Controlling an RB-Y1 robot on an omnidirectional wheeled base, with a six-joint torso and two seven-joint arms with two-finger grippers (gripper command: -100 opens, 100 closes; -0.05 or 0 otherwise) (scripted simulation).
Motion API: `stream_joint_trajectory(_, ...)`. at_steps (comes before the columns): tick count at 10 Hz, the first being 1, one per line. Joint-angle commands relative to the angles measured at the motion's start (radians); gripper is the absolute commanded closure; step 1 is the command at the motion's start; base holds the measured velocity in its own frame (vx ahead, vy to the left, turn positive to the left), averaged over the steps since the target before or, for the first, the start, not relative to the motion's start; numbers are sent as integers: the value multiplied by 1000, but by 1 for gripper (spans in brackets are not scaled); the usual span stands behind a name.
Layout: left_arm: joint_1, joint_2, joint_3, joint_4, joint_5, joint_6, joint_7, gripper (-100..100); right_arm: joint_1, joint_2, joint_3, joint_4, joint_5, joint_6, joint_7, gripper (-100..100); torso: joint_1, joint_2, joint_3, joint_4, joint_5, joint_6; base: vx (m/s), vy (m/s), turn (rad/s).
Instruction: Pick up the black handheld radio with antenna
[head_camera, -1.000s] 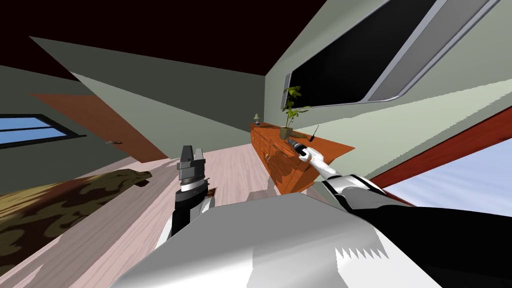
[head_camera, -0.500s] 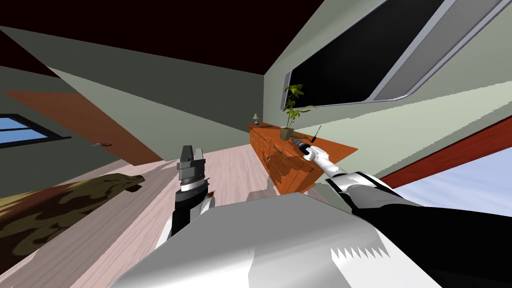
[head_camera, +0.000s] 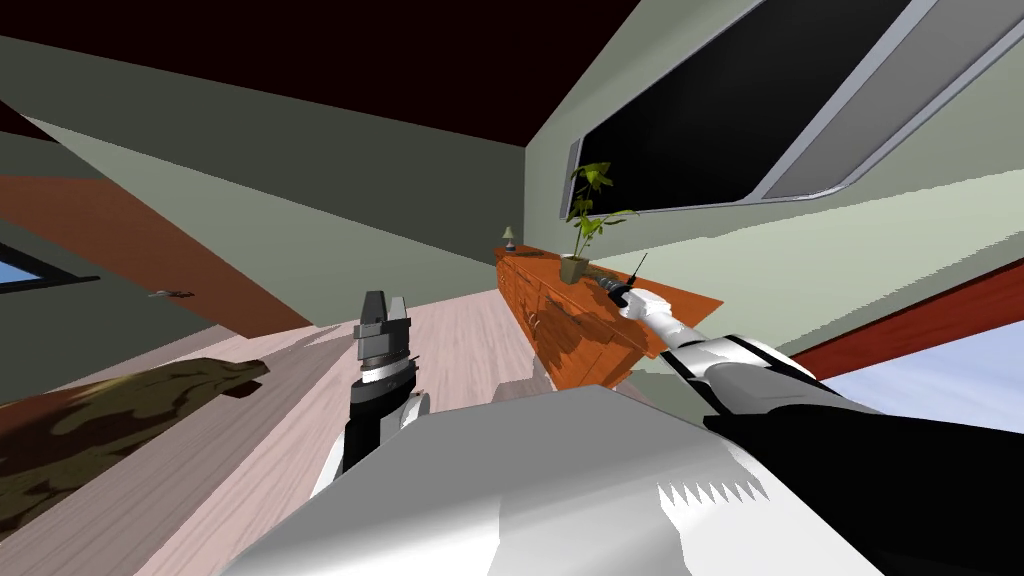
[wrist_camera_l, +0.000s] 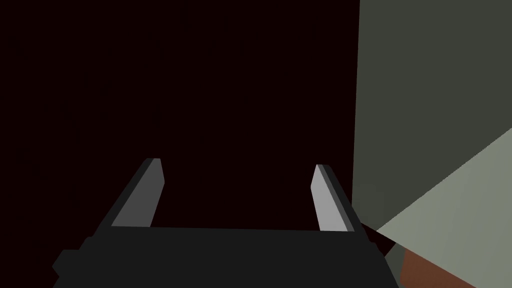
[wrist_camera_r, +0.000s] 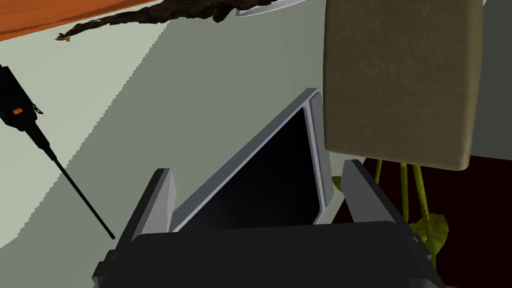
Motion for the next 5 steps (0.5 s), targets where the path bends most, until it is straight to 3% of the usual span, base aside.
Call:
stream_joint_trajectory(1, 0, 0, 0, 0, 0, 0, 0, 0, -3, -32, 2, 44, 47, 40, 11, -100, 0, 0, 0, 0, 0, 0, 177, -71, -93)
stream_joint_trajectory(5, 0, 0, 0, 0, 0, 0, 0, 0, -10, -82, 15, 96, 96, 80, 22, -100, -4, -2, -1, -1, -1, 0, 127, -70, -36)
